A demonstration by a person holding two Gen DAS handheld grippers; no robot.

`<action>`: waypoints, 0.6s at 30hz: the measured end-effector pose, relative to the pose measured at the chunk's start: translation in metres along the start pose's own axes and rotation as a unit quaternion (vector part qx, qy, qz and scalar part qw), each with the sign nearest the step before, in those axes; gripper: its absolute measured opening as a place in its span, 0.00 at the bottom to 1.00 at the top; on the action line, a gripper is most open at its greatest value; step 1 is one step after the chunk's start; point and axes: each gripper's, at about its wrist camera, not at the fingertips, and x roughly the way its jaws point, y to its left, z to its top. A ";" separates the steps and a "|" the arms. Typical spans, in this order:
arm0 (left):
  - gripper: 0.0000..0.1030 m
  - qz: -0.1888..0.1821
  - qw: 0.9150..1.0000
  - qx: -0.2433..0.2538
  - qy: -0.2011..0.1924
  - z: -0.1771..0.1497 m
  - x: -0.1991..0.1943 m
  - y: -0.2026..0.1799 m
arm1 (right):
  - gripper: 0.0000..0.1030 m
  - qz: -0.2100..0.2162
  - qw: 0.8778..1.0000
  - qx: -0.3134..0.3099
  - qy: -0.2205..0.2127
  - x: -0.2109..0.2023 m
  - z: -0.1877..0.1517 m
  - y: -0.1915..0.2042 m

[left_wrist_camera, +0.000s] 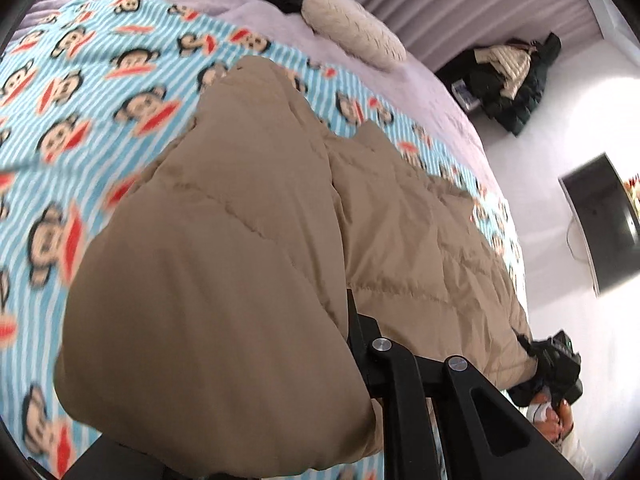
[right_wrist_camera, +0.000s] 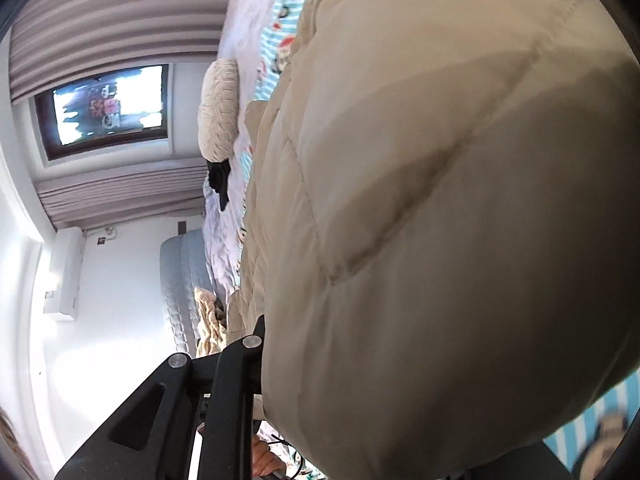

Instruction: Fold large clothes

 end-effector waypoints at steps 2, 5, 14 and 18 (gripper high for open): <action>0.17 -0.005 1.000 -0.002 0.021 -0.022 -0.010 0.004 | 0.20 -0.007 1.000 0.008 -0.002 -0.012 -0.020 -0.010; 0.17 -0.008 0.999 0.000 0.046 -0.051 -0.022 0.011 | 0.20 -0.015 1.000 0.021 -0.005 -0.026 -0.044 -0.021; 0.25 0.031 0.996 -0.016 0.076 -0.093 -0.014 0.031 | 0.28 -0.069 0.997 0.047 -0.004 -0.034 -0.059 -0.058; 0.55 0.094 0.993 -0.018 0.071 -0.099 -0.032 0.026 | 0.50 -0.125 0.991 0.051 0.012 -0.035 -0.052 -0.053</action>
